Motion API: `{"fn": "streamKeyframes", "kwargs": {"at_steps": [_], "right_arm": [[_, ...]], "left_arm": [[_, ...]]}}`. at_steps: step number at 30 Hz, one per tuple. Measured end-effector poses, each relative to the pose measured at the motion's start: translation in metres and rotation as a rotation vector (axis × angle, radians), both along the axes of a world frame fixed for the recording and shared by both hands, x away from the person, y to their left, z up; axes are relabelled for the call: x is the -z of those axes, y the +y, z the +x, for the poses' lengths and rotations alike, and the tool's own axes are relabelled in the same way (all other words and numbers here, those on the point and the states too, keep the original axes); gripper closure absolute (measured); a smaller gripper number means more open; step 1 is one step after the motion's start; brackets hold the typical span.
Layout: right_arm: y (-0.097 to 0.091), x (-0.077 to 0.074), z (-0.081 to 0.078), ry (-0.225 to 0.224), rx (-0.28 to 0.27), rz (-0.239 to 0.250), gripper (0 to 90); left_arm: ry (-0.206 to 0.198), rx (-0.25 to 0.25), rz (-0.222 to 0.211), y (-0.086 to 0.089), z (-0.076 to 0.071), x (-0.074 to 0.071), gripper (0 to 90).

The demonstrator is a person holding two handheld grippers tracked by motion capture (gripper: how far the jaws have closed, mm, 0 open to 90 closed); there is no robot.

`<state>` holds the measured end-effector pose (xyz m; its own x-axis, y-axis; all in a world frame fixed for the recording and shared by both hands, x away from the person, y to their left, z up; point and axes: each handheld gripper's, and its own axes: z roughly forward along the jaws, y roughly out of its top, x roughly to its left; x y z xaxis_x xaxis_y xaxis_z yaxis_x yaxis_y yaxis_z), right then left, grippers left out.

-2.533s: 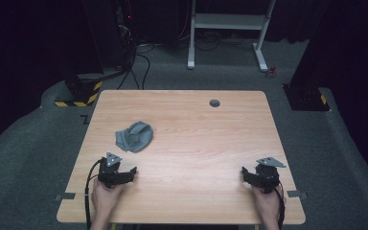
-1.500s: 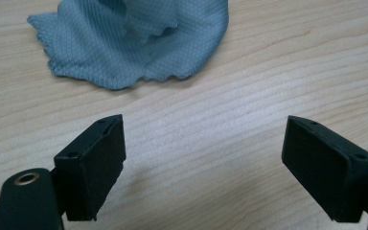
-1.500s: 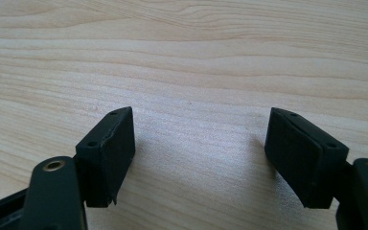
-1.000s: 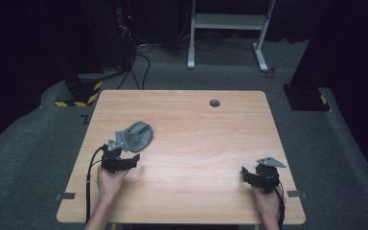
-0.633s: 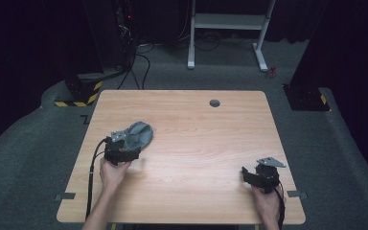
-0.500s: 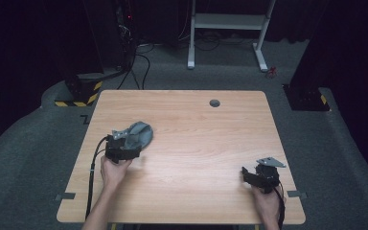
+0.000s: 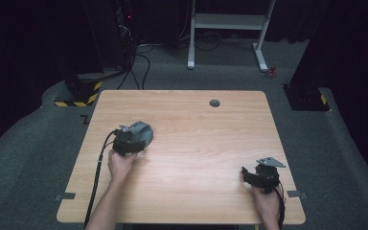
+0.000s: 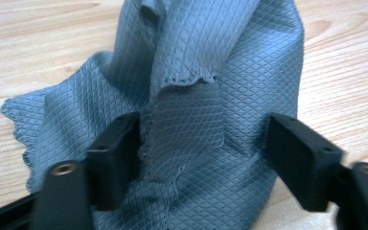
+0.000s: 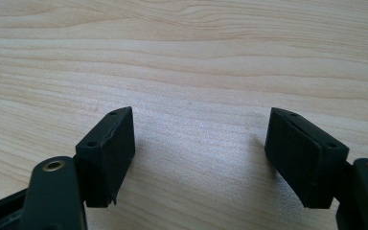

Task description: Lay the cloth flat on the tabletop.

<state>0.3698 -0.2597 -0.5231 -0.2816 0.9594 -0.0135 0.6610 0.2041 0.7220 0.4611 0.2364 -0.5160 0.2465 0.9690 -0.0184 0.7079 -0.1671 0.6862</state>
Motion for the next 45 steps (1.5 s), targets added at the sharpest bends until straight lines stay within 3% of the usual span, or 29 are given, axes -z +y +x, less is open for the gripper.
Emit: {"fn": "streamKeyframes", "kwargs": {"at_steps": [3,4,9,13,16,25,30,33,39,45], "right_arm": [[0.0,0.0,0.0,0.0,0.0,0.0,25.7],[0.0,0.0,0.0,0.0,0.0,-0.001,25.7],[0.0,0.0,0.0,0.0,-0.002,-0.001,25.8],[0.0,0.0,0.0,0.0,-0.002,0.0,25.8],[0.0,0.0,0.0,-0.002,-0.004,0.0,25.8],[0.0,0.0,0.0,-0.003,-0.005,0.0,25.7],[0.0,0.0,0.0,-0.003,-0.005,0.0,25.7],[0.0,0.0,0.0,-0.002,-0.005,0.0,25.7],[0.0,0.0,0.0,-0.001,-0.003,0.002,25.6],[0.0,0.0,0.0,-0.001,-0.004,0.001,25.6]], "left_arm": [[0.005,-0.012,0.003,0.0,0.001,0.0,36.8],[-0.001,-0.014,0.006,0.0,0.001,0.0,45.6],[-0.003,-0.014,-0.01,0.003,0.002,-0.001,71.9],[-0.002,0.002,-0.021,0.004,0.001,-0.002,82.0],[-0.005,0.01,-0.024,0.003,0.0,-0.003,83.6],[-0.044,0.106,-0.097,-0.017,-0.012,-0.013,84.2],[-0.053,0.141,-0.109,-0.024,-0.015,-0.015,84.4],[-0.046,0.154,-0.138,-0.029,-0.018,-0.015,84.4],[-0.042,0.229,-0.164,-0.049,-0.027,-0.016,84.2],[-0.038,0.291,-0.155,-0.069,-0.033,-0.015,84.3]]}}
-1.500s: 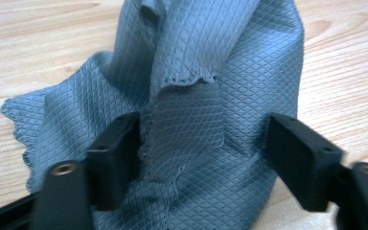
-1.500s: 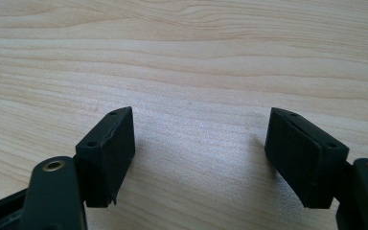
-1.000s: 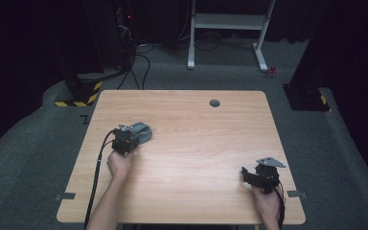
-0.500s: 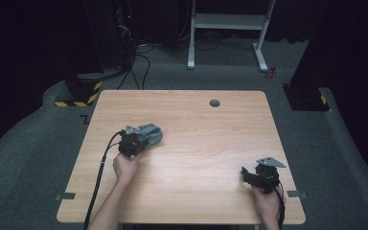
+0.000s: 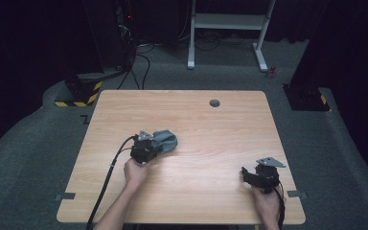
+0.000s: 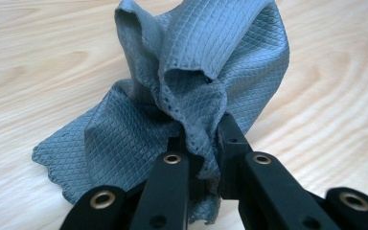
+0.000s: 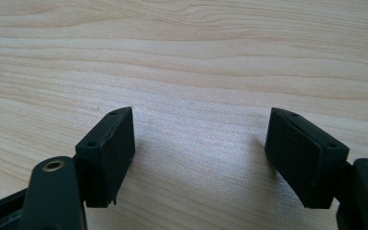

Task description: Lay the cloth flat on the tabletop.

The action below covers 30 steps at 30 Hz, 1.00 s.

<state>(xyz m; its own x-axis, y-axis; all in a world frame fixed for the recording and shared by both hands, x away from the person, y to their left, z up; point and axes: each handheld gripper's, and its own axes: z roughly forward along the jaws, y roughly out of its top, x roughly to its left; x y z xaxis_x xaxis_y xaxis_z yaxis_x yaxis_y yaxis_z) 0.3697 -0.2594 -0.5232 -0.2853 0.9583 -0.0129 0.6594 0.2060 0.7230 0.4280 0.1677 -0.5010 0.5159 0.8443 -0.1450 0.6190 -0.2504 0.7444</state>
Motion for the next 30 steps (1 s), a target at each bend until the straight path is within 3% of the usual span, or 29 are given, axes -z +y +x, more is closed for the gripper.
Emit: {"fn": "streamKeyframes", "kwargs": {"at_steps": [11,24,30], "right_arm": [[0.0,0.0,0.0,0.001,0.0,0.0,25.6],[0.0,0.0,0.0,-0.001,-0.002,-0.001,25.6],[0.0,0.0,0.0,0.0,-0.001,0.0,26.1]], "left_arm": [[0.013,0.075,-0.032,-0.043,-0.012,0.004,84.1],[0.024,0.129,-0.059,-0.092,-0.028,0.013,83.3],[0.042,0.145,-0.066,-0.1,-0.031,0.017,77.2]]}}
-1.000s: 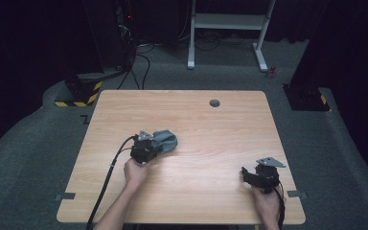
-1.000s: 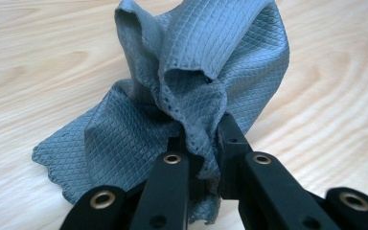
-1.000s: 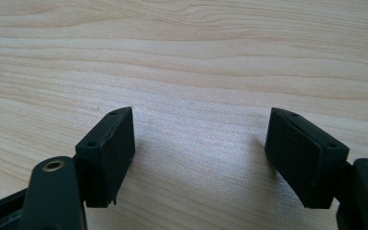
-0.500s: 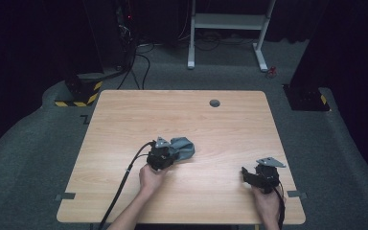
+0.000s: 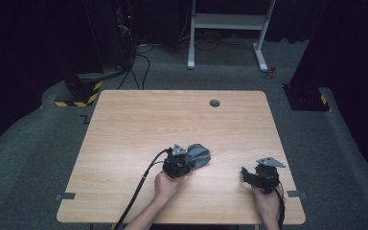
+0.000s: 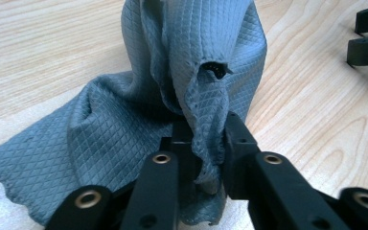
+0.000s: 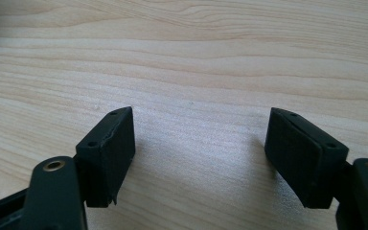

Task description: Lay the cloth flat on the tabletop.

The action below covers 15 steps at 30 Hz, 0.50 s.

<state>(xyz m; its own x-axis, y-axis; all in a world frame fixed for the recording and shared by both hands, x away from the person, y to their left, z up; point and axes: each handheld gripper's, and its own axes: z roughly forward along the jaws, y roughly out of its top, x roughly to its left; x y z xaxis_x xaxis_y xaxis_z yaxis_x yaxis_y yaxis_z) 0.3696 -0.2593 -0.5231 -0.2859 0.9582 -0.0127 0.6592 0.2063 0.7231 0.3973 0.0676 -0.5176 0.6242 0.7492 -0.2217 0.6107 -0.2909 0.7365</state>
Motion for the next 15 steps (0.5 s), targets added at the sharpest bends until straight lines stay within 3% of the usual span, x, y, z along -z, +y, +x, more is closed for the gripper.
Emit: {"fn": "streamKeyframes", "kwargs": {"at_steps": [2,3,4,5,6,7,10,14,15], "right_arm": [[0.0,0.0,0.0,0.001,0.001,0.001,26.4],[0.0,0.0,0.0,-0.003,-0.006,-0.001,28.4],[0.0,0.0,0.0,-0.003,-0.006,-0.001,28.4],[0.001,0.0,-0.001,-0.009,-0.017,0.001,35.6],[0.001,0.0,-0.001,-0.009,-0.017,0.001,35.6],[0.004,-0.001,-0.002,-0.018,-0.037,0.001,42.5],[0.006,-0.001,-0.002,-0.022,-0.049,0.001,46.1],[0.014,-0.003,-0.002,-0.01,-0.075,0.0,53.7],[0.025,-0.006,-0.003,-0.01,-0.131,0.023,55.4]], "left_arm": [[-0.001,0.005,0.001,0.0,0.0,0.0,70.8],[-0.004,0.017,-0.001,0.001,-0.002,-0.001,63.0],[-0.004,0.017,-0.005,0.002,-0.003,-0.001,63.0],[-0.025,0.023,-0.001,0.006,-0.009,-0.005,54.6],[-0.025,0.023,-0.001,0.006,-0.009,-0.005,51.9],[-0.053,0.027,0.014,0.013,-0.015,-0.008,48.9],[-0.081,0.009,0.031,0.027,-0.022,-0.009,47.7],[-0.084,-0.018,0.036,0.04,-0.025,-0.005,49.9],[-0.088,-0.033,0.054,0.044,-0.024,-0.003,50.5]]}}
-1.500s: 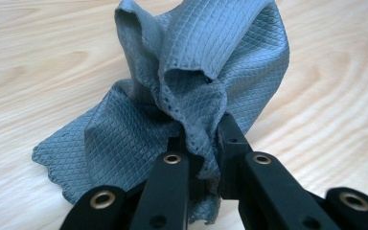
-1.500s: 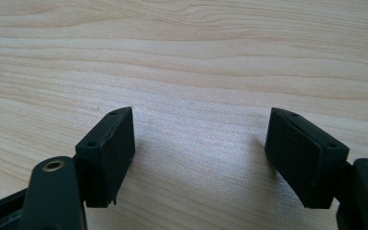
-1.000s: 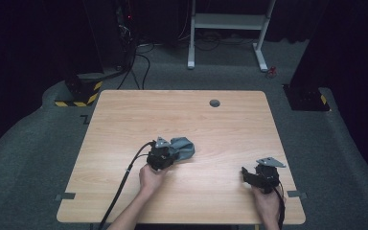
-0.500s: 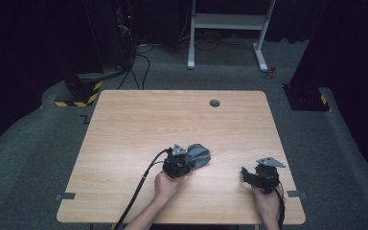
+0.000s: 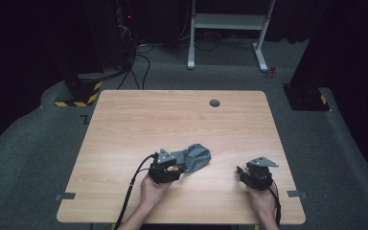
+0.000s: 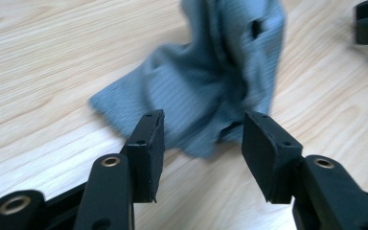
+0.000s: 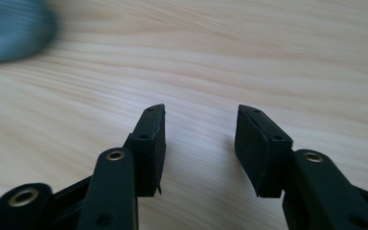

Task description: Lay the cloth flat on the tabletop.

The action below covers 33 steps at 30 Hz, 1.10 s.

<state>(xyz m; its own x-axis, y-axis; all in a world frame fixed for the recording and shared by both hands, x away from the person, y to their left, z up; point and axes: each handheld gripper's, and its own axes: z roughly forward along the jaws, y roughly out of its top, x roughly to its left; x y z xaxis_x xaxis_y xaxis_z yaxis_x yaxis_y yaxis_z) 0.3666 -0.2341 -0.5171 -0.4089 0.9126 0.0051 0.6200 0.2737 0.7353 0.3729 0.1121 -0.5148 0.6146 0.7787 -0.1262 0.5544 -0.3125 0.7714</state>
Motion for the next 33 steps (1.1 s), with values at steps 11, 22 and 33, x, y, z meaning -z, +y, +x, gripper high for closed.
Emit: {"fn": "streamKeyframes", "kwargs": {"at_steps": [11,22,33], "right_arm": [[0.098,-0.016,0.002,-0.028,-0.338,0.054,57.8],[0.143,0.002,0.012,0.013,-0.39,-0.029,68.6],[0.13,-0.002,0.009,0.002,-0.402,-0.079,87.2]], "left_arm": [[-0.018,-0.063,0.038,-0.002,0.01,0.01,47.3],[-0.03,-0.048,0.057,0.001,0.012,0.01,73.6],[-0.022,-0.03,0.063,0.009,0.01,0.004,88.8]]}}
